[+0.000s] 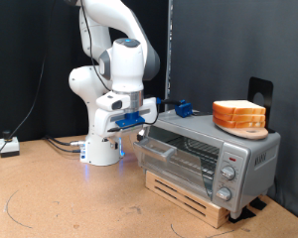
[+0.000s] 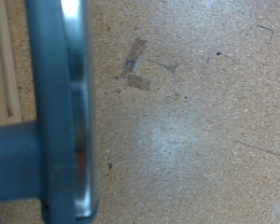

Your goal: Make a piece of toast with the oven

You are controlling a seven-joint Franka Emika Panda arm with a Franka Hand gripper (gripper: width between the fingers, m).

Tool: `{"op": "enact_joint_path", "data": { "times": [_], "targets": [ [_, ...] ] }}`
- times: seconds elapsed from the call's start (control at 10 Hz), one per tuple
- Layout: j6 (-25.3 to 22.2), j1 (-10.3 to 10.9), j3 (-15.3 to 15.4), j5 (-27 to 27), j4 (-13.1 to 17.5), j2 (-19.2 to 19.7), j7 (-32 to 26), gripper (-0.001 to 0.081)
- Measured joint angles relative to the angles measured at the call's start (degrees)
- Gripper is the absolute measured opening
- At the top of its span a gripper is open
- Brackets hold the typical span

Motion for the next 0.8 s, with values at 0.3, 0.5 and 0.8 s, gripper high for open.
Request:
{"op": "enact_joint_path", "data": {
  "times": [0.3,0.5,0.8],
  "targets": [
    [1.89,-1.13,-0.82,-0.12,0.9,3.17,-1.29,0.0804],
    [2.71,-1.66,-0.86,-0.74,1.52,4.68,-2.34,0.0804],
    [4.28,-2.38,-0.26,-5.44,1.91,5.98,-0.84,0.0804]
  ]
}}
